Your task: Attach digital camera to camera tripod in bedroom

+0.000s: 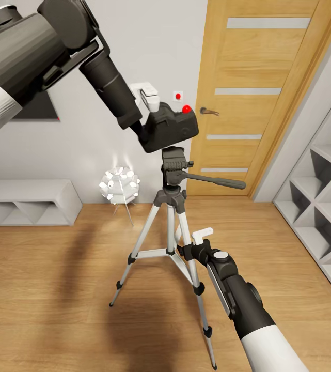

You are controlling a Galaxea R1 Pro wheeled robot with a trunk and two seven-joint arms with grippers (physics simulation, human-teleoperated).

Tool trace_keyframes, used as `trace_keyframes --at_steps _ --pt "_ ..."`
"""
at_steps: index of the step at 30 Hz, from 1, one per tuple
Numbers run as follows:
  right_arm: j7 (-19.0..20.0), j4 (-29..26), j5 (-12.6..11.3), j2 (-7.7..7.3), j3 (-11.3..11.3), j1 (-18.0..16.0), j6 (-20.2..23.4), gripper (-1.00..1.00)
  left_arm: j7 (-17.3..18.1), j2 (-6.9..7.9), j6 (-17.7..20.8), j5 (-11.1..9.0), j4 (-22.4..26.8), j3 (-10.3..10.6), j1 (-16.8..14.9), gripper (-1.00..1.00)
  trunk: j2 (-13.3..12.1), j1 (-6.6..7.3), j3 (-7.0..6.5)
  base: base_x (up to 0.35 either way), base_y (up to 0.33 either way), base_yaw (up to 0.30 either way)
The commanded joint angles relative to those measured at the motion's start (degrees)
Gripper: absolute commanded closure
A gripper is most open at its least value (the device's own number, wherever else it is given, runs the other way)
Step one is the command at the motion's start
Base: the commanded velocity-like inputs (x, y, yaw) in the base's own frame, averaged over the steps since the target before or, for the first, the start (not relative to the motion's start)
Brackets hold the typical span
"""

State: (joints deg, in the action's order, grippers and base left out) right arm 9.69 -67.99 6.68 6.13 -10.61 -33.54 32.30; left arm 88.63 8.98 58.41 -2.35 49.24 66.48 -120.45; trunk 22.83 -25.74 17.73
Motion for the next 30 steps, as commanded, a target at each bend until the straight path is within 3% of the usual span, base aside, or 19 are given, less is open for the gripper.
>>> trace_keyframes --at_steps 1,20,30 --pt "0.51 0.41 0.56 0.02 0.06 -0.03 0.31 1.0 0.16 -0.04 0.39 -0.2 0.05 0.33 -0.14 1.0 0.09 -0.05 0.12 0.0 0.0 0.0" --pt "0.51 0.41 0.53 0.02 0.06 -0.03 0.31 1.0 0.14 -2.53 0.39 -0.2 0.0 0.63 -0.14 1.0 0.09 -0.05 0.12 0.0 0.0 0.0" --pt "0.57 0.41 0.53 0.02 0.06 -0.03 0.31 1.0 0.14 -2.85 0.33 -0.1 -0.1 0.66 -0.14 1.0 0.09 -0.05 0.12 0.0 0.0 0.0"
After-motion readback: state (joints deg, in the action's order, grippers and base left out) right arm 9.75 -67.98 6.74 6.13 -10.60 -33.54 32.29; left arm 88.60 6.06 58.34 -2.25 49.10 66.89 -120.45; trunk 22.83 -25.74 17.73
